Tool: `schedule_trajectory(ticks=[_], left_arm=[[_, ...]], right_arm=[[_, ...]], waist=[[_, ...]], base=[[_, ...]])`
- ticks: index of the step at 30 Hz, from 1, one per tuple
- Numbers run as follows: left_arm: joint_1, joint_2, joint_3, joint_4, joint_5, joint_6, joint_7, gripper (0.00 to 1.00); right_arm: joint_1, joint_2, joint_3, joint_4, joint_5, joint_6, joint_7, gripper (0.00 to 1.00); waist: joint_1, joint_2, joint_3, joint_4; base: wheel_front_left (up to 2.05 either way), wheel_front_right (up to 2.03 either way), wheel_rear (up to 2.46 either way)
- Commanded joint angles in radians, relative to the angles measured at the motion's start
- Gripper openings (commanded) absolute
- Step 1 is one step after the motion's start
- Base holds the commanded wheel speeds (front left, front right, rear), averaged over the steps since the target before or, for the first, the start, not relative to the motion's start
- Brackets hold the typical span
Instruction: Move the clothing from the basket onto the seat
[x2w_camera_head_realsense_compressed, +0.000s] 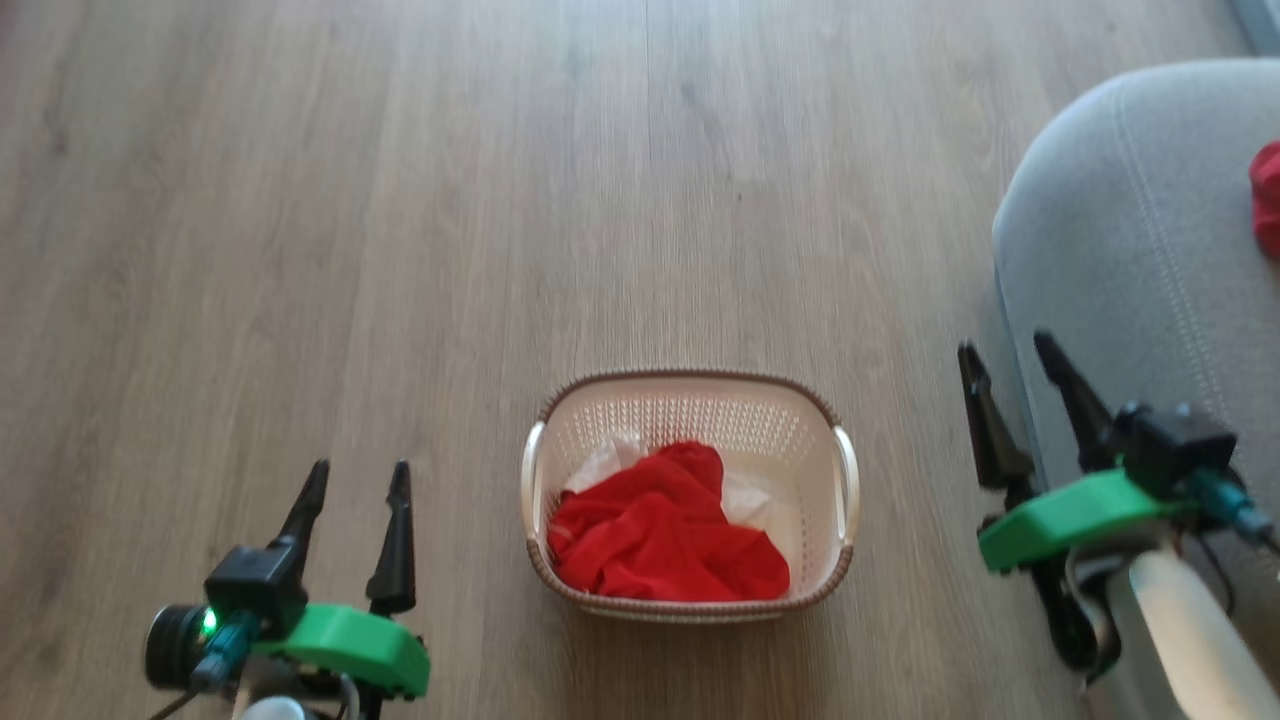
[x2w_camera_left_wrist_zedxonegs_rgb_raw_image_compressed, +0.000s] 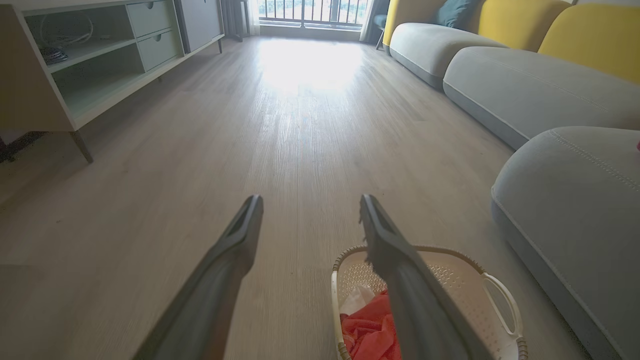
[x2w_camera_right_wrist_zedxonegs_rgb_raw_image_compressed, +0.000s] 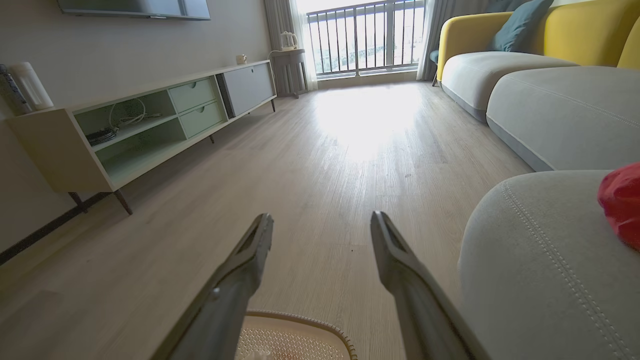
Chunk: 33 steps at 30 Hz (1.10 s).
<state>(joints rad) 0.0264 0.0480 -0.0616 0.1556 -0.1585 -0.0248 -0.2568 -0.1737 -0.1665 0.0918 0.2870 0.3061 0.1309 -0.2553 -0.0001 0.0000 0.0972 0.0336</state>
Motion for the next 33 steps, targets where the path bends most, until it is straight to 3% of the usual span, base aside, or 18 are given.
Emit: schedule_trajectory(ticks=[1,20,33], left_arm=[[-0.057,0.002,0.025,-0.026,-0.002,-0.006,-0.005,1.0],[-0.358,0.002,-0.151,0.19,-0.021,-0.034,-0.005,1.0],[-0.614,0.002,-0.269,0.458,0.046,-0.061,-0.005,1.0]], right_arm=[[-0.053,-0.014,0.02,-0.042,-0.008,0.0,-0.006,1.0],[-0.29,-0.015,0.051,-0.194,0.009,0.0,-0.006,1.0],[-0.41,0.002,0.063,-0.265,0.012,0.0,-0.006,1.0]], waist=[[0.0001,0.0,0.038,-0.012],[0.0001,0.0,0.401,-0.095],[0.0001,0.0,0.637,-0.154]], base=[[0.0,0.0,0.0],[0.0,0.0,0.0],[0.0,0.0,0.0]])
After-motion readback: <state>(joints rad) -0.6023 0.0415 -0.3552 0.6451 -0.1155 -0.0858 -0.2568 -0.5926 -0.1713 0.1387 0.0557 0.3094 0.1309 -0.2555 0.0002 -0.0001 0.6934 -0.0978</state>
